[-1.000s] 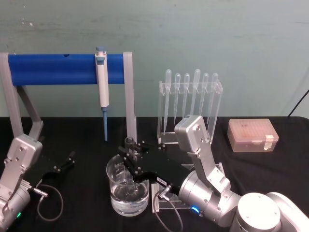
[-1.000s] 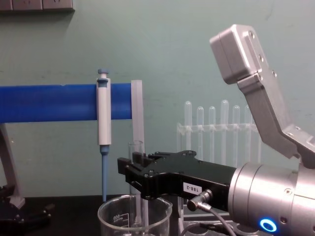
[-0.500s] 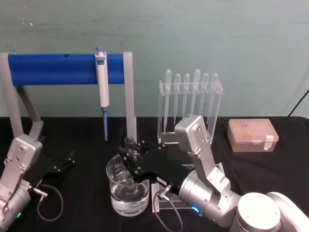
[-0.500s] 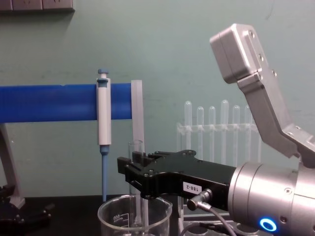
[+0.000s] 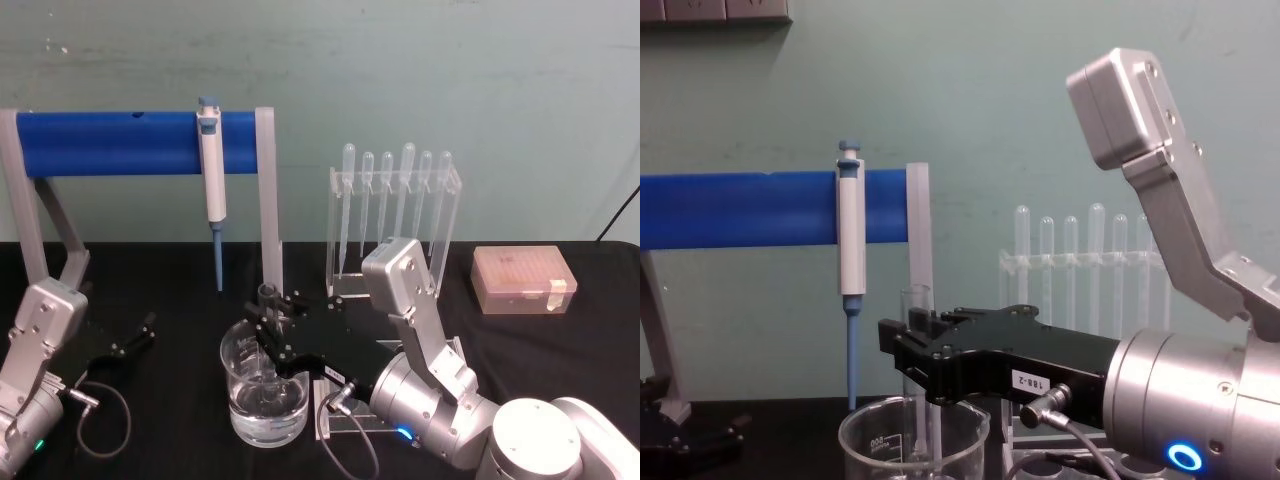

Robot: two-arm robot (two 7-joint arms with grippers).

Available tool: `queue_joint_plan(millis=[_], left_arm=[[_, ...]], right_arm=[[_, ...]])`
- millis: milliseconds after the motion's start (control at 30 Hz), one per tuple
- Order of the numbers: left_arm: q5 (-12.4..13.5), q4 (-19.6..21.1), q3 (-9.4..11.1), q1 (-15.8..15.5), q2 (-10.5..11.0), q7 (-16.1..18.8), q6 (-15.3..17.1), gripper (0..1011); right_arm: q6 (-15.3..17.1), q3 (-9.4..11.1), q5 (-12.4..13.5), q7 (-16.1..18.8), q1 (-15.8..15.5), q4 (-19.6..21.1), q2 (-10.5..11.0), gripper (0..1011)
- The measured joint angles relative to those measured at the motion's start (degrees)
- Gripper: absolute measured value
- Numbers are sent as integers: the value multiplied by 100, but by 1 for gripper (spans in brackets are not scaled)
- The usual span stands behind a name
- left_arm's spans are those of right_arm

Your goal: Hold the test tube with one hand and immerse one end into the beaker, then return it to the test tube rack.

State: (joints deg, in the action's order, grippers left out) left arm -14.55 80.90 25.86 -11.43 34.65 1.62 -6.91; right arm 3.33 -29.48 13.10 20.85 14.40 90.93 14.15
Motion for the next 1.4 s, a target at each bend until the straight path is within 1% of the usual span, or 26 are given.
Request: queue_joint_plan(millis=[1400], left_arm=[[0, 0, 0, 0, 0, 0, 0, 1000]], right_arm=[[0, 0, 0, 0, 0, -1, 0, 224]])
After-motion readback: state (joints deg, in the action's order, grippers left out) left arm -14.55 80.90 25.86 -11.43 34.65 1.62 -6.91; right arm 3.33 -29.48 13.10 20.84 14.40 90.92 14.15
